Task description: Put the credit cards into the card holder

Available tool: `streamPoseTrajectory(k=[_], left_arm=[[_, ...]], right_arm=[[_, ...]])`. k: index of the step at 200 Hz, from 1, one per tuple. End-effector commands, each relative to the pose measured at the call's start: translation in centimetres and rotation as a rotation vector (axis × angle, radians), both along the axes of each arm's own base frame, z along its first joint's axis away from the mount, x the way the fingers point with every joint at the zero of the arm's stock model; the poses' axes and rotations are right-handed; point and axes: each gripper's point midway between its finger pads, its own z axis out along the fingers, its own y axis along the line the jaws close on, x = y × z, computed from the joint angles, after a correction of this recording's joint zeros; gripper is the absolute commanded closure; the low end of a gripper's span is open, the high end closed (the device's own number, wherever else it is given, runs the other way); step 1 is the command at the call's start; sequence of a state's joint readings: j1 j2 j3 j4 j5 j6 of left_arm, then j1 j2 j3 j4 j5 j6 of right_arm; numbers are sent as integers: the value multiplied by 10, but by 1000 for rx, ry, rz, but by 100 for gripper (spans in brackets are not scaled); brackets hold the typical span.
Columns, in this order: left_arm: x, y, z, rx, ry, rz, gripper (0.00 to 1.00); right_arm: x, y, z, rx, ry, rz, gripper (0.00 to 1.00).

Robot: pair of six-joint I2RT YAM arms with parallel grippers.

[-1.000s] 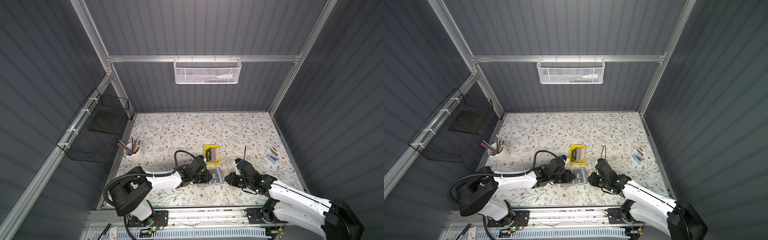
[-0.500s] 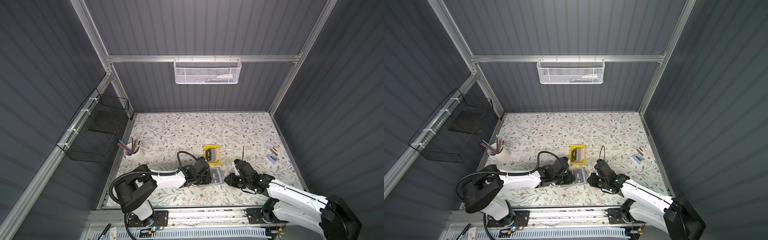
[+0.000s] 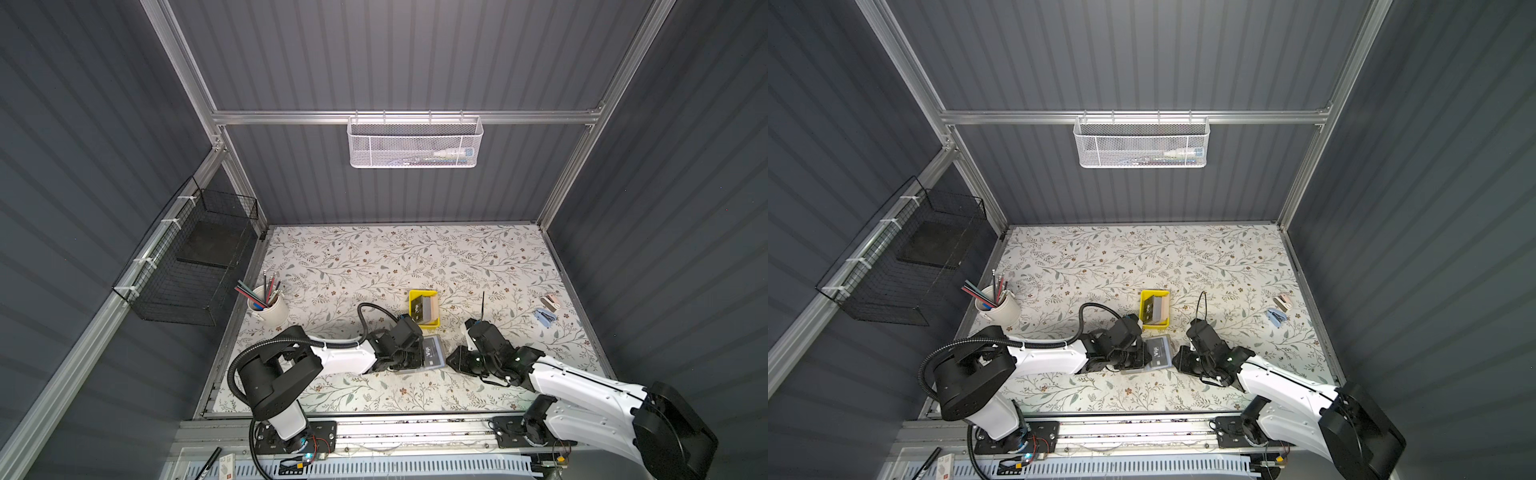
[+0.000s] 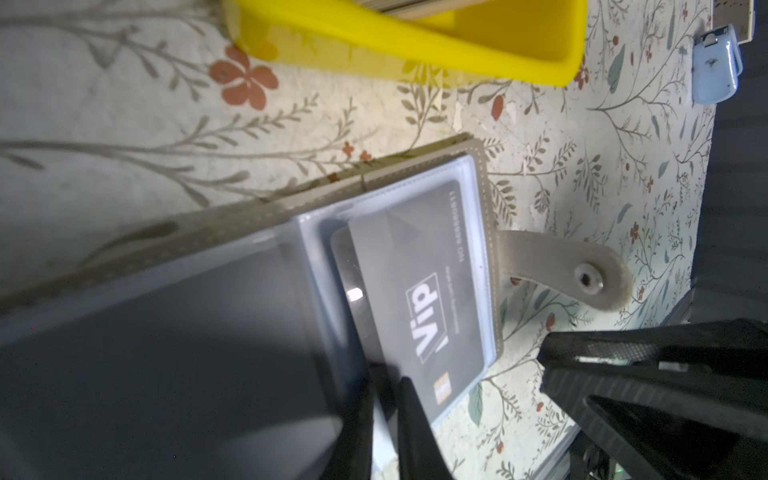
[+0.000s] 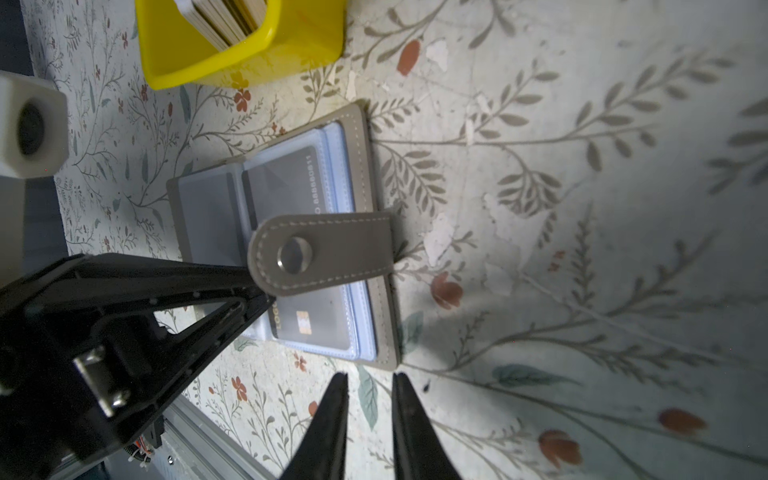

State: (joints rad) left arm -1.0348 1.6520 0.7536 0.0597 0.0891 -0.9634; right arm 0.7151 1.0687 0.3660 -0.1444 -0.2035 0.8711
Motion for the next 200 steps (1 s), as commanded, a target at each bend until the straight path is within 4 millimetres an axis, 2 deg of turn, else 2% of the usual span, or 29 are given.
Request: streamPoseTrajectory(k=[1,99,103,200], left_arm=[[-1,2,-4,26,8,11,87],[-1,2,8,-15,-19,10,84],[-1,3,7,-12,-17,10,85],[-4,4,0,7,0,7,93]], right_arm=[[4,8,7,19,-18,20,77],[8,17,11,41,-23,38,77],[6,16,5,25,-3,39,77],[7,19,4,18,1,49,77]])
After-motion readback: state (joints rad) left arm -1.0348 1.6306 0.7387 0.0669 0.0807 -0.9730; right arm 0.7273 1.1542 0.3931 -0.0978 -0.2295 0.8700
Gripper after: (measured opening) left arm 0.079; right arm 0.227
